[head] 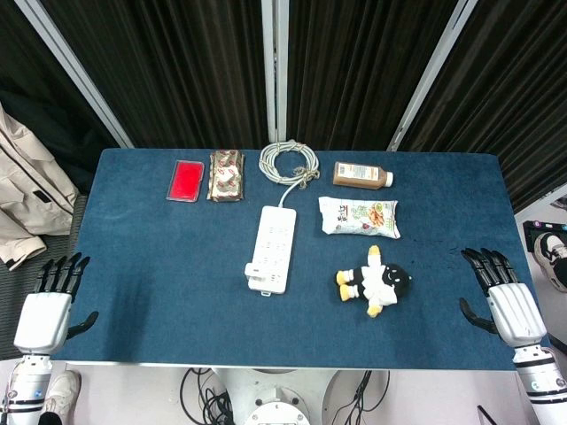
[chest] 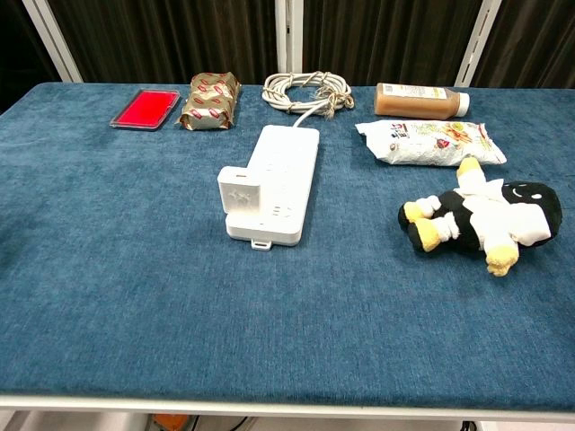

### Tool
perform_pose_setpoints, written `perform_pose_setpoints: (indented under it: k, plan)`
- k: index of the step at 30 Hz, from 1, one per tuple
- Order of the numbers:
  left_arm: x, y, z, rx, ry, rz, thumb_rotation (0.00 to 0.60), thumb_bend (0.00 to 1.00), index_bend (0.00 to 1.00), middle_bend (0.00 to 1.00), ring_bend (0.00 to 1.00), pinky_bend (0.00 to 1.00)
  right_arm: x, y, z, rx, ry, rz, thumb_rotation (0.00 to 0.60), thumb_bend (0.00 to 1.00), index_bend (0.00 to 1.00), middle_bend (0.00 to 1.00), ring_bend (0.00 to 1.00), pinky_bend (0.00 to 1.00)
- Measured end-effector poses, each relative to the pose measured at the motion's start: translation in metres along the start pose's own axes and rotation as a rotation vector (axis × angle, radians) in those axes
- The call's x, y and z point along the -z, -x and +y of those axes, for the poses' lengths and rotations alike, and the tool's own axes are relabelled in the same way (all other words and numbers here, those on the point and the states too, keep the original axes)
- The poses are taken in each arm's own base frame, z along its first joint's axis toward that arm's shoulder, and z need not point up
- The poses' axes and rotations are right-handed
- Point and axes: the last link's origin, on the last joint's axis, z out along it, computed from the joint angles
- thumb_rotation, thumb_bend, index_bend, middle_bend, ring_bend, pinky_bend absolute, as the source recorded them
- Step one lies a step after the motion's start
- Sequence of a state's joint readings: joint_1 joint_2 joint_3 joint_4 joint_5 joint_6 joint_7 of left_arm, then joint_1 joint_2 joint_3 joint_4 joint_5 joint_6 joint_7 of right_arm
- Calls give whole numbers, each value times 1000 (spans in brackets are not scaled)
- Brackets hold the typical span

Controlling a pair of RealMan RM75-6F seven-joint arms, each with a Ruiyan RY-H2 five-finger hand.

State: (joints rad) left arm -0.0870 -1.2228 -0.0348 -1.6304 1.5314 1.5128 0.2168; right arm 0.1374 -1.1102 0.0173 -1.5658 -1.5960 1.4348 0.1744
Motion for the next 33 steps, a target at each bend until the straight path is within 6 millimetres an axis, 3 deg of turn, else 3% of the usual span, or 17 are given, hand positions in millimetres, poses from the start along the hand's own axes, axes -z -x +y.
perform_pose_setpoints:
  k: [11, 16, 19, 25, 33]
  plan:
    - [1, 0, 0, 2, 1, 3, 600, 180, 48, 16, 0, 22, -8, 1, -4, 9, -23, -20, 600, 331, 0, 87, 0, 0]
    - [-6, -4, 10, 14, 61, 17, 600, 180, 51, 17, 0, 22, -25, -1, -12, 41, -84, -51, 600, 452, 0, 89, 0, 0]
    - [-16, -6, 23, 32, 138, 18, 600, 180, 54, 17, 0, 27, -45, -3, -23, 61, -144, -87, 600, 521, 0, 90, 0, 0]
    - [-43, -9, 60, 74, 329, -9, 600, 180, 79, 49, 0, 38, -100, 1, -61, 111, -293, -203, 600, 544, 0, 93, 0, 0]
    - [-86, 3, 115, 94, 535, -112, 600, 180, 108, 54, 0, 60, -183, 22, -144, 246, -483, -384, 600, 548, 12, 103, 0, 0]
